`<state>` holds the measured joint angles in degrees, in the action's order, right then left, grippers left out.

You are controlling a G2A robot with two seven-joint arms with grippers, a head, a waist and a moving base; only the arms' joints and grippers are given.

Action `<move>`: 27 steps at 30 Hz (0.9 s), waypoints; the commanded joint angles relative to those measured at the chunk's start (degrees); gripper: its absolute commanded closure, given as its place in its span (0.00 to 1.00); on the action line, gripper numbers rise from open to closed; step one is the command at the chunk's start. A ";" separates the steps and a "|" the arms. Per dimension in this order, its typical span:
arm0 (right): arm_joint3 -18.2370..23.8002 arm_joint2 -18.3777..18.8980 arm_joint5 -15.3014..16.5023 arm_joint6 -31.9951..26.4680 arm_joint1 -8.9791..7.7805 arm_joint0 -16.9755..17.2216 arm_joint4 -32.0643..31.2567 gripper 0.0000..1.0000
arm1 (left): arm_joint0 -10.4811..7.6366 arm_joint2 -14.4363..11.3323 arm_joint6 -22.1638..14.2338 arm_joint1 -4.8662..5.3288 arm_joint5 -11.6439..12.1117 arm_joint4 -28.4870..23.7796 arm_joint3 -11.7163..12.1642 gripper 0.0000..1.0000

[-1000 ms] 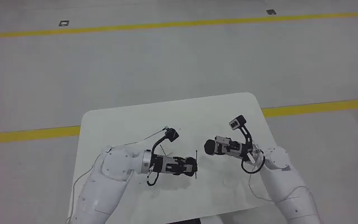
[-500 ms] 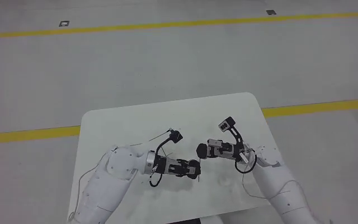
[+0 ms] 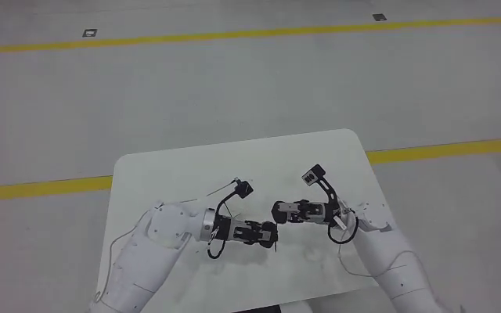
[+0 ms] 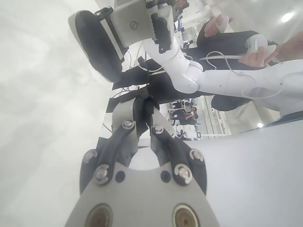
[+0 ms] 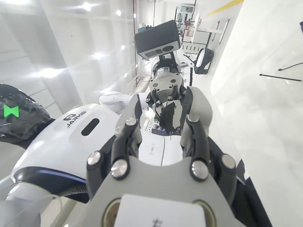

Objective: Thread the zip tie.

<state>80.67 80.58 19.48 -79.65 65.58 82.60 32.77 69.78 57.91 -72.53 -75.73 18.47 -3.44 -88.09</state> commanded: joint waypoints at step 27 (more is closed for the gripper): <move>0.84 -1.03 0.00 0.01 -0.21 -0.49 -1.31 1.00 | 0.00 -0.02 -0.03 0.01 0.03 -0.06 0.00 1.00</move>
<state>81.51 79.50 19.48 -79.64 65.38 82.09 31.45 69.78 57.88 -72.56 -75.72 18.50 -3.51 -88.09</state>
